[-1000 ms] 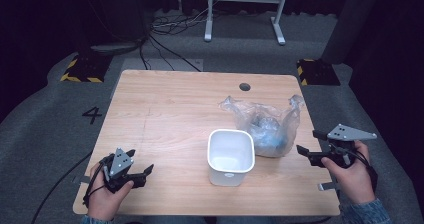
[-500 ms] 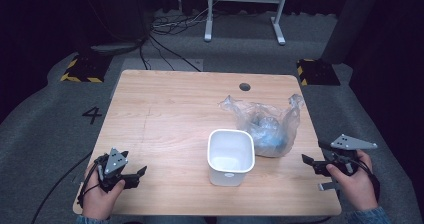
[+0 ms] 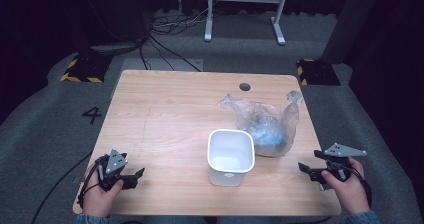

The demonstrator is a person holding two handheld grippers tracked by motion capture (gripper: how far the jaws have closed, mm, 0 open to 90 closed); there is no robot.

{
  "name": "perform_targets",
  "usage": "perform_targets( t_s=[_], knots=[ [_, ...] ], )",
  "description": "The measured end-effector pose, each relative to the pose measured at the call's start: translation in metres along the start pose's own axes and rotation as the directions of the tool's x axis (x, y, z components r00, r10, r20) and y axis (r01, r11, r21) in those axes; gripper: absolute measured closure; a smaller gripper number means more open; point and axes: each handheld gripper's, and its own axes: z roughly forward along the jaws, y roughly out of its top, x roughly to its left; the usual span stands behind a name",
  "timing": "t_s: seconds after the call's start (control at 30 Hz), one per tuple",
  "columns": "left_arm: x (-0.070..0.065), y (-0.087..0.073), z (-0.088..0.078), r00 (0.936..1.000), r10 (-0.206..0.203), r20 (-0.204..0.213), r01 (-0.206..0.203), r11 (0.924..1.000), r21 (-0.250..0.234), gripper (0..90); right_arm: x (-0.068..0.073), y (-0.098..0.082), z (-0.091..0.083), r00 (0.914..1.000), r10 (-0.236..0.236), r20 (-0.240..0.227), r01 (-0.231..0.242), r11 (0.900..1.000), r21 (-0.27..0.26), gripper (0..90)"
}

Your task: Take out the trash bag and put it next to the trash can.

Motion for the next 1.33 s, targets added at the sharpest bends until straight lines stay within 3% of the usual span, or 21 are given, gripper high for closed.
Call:
perform_targets(
  t_s=[0.43, 0.5, 0.63, 0.73, 0.83, 0.97, 1.33],
  knots=[
    [0.008, -0.014, 0.012, 0.9998, -0.018, -0.003, 0.018, 0.9984, 0.053, 18.4, 0.002, -0.029, 0.026, 0.9997, 0.013, 0.022, -0.014, 0.998, 0.060, 16.6],
    [0.010, -0.017, 0.015, 0.9985, -0.049, 0.026, 0.048, 0.9985, 0.027, 17.8, 0.002, -0.031, 0.028, 0.9995, 0.003, 0.030, -0.005, 0.998, 0.066, 16.5],
    [0.015, -0.018, 0.016, 0.9937, -0.096, 0.059, 0.094, 0.9949, 0.037, 17.6, 0.003, -0.036, 0.034, 0.9995, -0.003, 0.032, 0.001, 0.998, 0.070, 14.5],
    [0.015, -0.018, 0.017, 0.9915, -0.110, 0.069, 0.108, 0.9934, 0.039, 16.5, 0.003, -0.040, 0.037, 0.9993, 0.004, 0.038, -0.005, 1.000, 0.020, 12.3],
    [0.016, -0.017, 0.018, 0.9915, -0.116, 0.059, 0.114, 0.9928, 0.039, 16.1, 0.002, -0.040, 0.037, 0.9996, -0.001, 0.028, 0.000, 1.000, 0.021, 11.6],
    [0.018, -0.016, 0.020, 0.9901, -0.136, 0.034, 0.135, 0.9900, 0.041, 16.1, -0.001, -0.037, 0.042, 0.9980, 0.019, 0.060, -0.022, 0.998, 0.051, 0.0],
    [0.020, -0.014, 0.022, 0.9890, -0.146, 0.021, 0.145, 0.9884, 0.043, 15.0, -0.002, -0.034, 0.046, 0.9970, 0.032, 0.071, -0.035, 0.998, 0.051, 0.0]
  ],
)
